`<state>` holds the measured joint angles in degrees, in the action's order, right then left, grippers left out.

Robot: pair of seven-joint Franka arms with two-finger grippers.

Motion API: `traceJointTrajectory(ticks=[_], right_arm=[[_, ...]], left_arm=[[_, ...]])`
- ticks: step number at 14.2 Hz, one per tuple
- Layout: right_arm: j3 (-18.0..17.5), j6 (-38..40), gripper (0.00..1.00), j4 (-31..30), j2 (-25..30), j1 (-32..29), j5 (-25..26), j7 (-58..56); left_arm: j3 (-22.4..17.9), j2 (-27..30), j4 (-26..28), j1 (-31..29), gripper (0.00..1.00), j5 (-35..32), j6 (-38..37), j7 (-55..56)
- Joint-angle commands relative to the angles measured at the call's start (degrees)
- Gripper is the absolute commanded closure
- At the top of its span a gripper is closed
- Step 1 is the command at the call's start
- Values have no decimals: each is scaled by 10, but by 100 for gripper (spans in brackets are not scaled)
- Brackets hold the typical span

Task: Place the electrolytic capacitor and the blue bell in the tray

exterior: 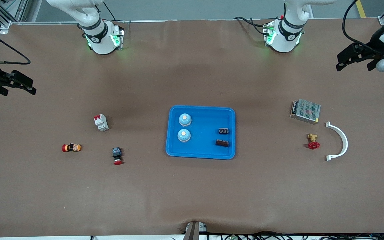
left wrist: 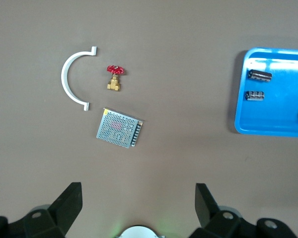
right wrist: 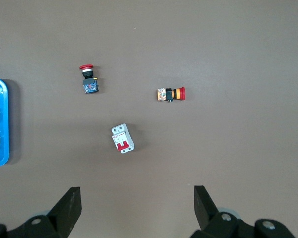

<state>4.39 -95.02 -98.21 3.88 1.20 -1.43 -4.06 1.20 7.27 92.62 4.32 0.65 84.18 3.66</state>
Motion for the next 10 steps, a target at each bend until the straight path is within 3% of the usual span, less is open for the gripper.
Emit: traceJointTrajectory(ticks=[1,6,10], right_arm=[[-9,6,0,14,-7,-10,7,4],[-9,6,0,14,-7,-9,7,4],[-9,6,0,14,-7,-9,7,4]], left_arm=[[-9,7,-17,9,0,11,-2,-27],[-12,-55,-88,17,0,8,-30,-30],[-37,-63,-92,28,0,11,-35,-59]])
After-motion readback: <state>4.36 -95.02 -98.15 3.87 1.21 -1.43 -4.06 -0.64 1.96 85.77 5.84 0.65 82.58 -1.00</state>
